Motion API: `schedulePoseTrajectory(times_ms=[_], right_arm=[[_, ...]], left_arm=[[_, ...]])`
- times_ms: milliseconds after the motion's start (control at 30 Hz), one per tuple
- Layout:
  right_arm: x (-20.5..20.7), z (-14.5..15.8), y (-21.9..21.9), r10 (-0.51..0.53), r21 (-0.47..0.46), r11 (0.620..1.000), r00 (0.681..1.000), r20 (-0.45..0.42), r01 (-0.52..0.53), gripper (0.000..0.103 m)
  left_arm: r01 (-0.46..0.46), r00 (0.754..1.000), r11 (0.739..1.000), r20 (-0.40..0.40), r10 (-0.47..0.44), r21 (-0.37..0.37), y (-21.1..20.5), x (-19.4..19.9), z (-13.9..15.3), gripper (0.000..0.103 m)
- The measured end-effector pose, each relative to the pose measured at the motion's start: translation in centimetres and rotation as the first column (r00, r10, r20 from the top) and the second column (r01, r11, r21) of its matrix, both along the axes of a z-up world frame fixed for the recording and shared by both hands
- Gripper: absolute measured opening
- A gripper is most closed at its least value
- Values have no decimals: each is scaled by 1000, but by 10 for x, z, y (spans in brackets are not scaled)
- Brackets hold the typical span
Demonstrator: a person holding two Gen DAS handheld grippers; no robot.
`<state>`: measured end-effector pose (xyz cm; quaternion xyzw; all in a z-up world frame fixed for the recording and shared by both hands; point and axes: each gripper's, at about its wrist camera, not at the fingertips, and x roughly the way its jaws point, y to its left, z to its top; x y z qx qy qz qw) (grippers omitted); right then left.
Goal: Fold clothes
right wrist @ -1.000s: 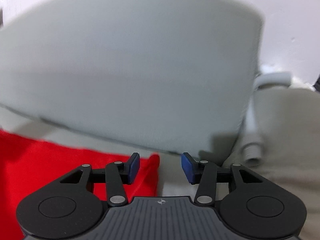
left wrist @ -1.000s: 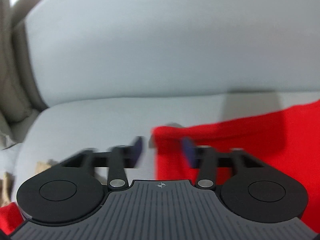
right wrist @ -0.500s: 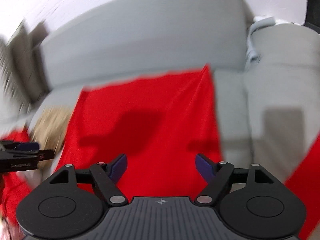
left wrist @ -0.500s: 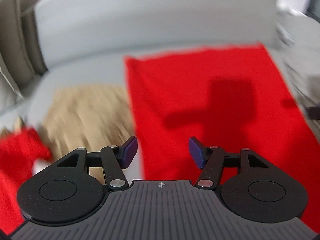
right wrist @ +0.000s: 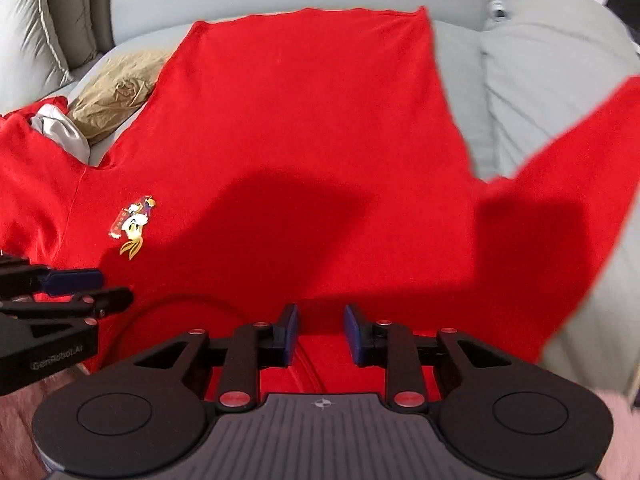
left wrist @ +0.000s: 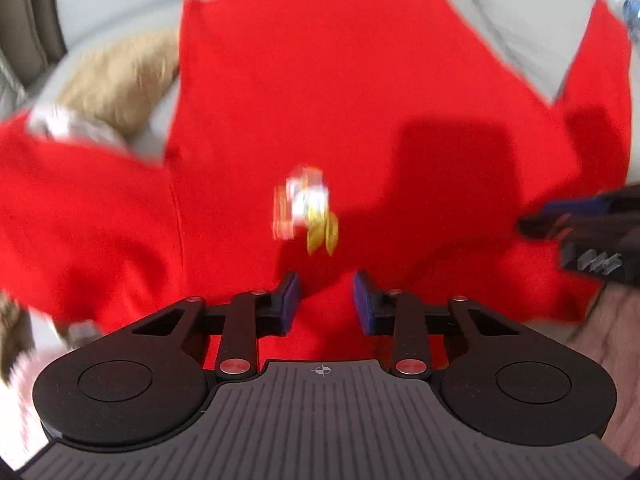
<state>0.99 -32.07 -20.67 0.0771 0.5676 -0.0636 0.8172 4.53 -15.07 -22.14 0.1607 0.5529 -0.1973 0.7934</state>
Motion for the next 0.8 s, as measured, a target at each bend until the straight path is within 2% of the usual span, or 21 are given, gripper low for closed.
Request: schedulePoseTrajectory(times_ms=[167,233,300,333,433,500,600,700,800], right_arm=[[-27,6,-4,-24,-9,1000,995,-92,24,30],[-34,14,-5,-38,9,999,996,-74,39,32],[-41,25,-4,-51,48,997,998,-23,53,42],[-43,28,-2,-49,63,997,999,-2,49,42],[-41,33,10,1,82,997,998,61,-6,39],[-34,33,23,66,58,996,994,83,-71,22],[-26,28,35,105,58,992,992,76,-110,21],[-17,19,36,81,89,992,995,52,-85,22],[-11,14,40,77,51,996,996,49,-80,22]], left_arm=[[26,994,997,-111,-18,69,8,-16,8,40],[19,995,999,-102,-14,43,15,-23,14,42],[4,997,1000,-78,-4,-1,19,-27,21,45],[-3,998,1000,-65,2,-24,20,-30,24,45],[-24,999,998,-26,23,-56,18,-34,28,54],[-33,999,998,2,33,-52,18,-32,28,57],[-50,999,996,9,50,-69,18,-30,30,58],[-65,998,995,-3,65,-73,17,-24,24,58],[-76,997,995,-22,75,-65,14,-20,14,58]])
